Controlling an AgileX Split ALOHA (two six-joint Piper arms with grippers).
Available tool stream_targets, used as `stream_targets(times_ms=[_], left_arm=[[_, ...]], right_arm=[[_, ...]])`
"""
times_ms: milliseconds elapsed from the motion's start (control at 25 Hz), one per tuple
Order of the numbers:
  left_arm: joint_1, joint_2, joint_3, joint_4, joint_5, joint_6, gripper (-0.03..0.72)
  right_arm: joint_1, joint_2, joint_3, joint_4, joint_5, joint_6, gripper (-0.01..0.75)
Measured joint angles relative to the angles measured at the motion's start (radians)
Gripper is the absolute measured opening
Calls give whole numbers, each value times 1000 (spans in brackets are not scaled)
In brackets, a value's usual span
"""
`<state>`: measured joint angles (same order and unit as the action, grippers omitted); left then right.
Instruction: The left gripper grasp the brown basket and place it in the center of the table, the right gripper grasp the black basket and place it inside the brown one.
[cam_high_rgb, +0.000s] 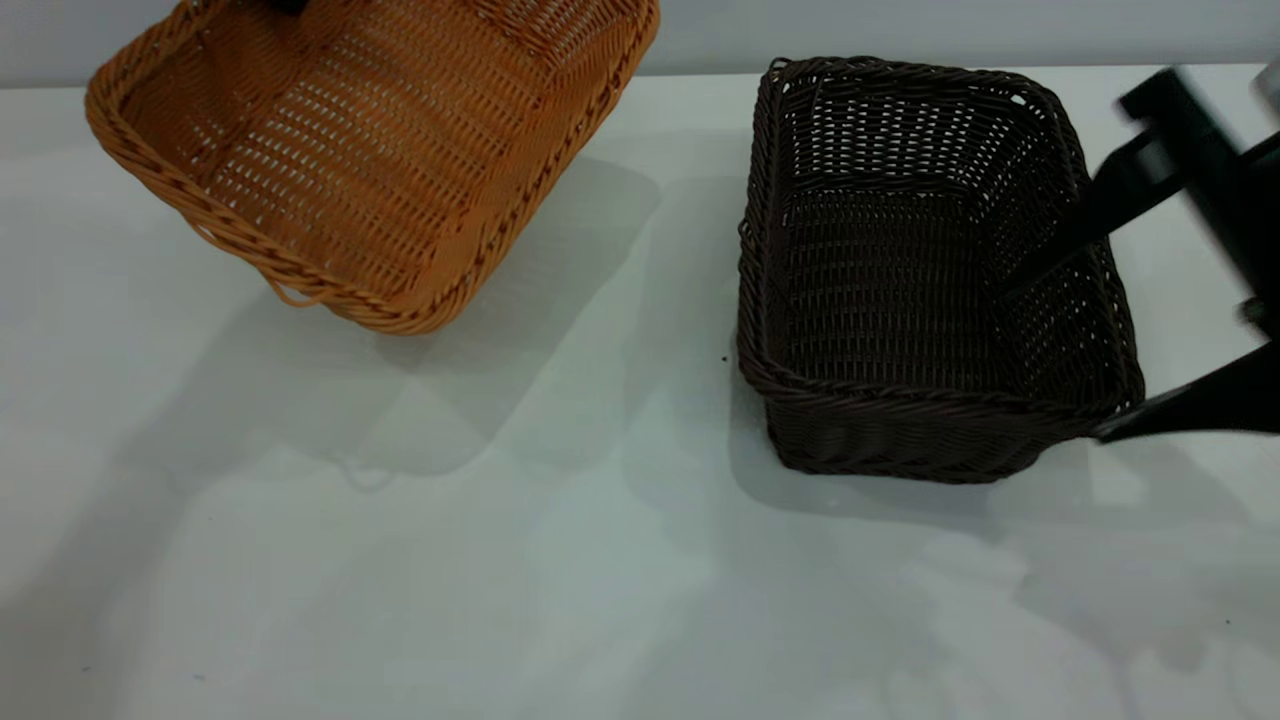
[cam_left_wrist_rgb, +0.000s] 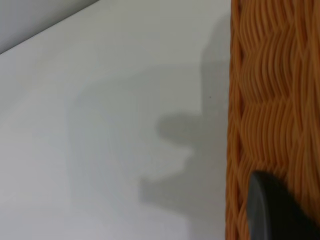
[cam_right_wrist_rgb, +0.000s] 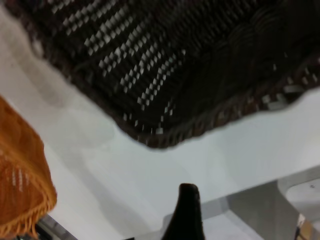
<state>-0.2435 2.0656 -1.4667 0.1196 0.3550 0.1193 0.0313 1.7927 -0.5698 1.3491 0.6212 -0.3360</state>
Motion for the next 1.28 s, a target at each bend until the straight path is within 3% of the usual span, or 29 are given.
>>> stream_targets(times_ms=[200, 400, 760, 920, 1280], left_arm=[[0, 0, 0, 0, -2, 1, 74], [0, 0, 0, 1, -3, 1, 74], [0, 0, 0, 1, -4, 7, 74], [0, 0, 0, 1, -8, 17, 74], [0, 0, 0, 1, -10, 23, 74]], right_arm=[[57, 139, -3, 215, -2, -153, 582], [60, 241, -10, 400, 0, -275, 582], [60, 289, -77, 436, -81, -310, 547], [60, 306, -81, 436, -116, -313, 448], [34, 360, -99, 469, -98, -384, 143]])
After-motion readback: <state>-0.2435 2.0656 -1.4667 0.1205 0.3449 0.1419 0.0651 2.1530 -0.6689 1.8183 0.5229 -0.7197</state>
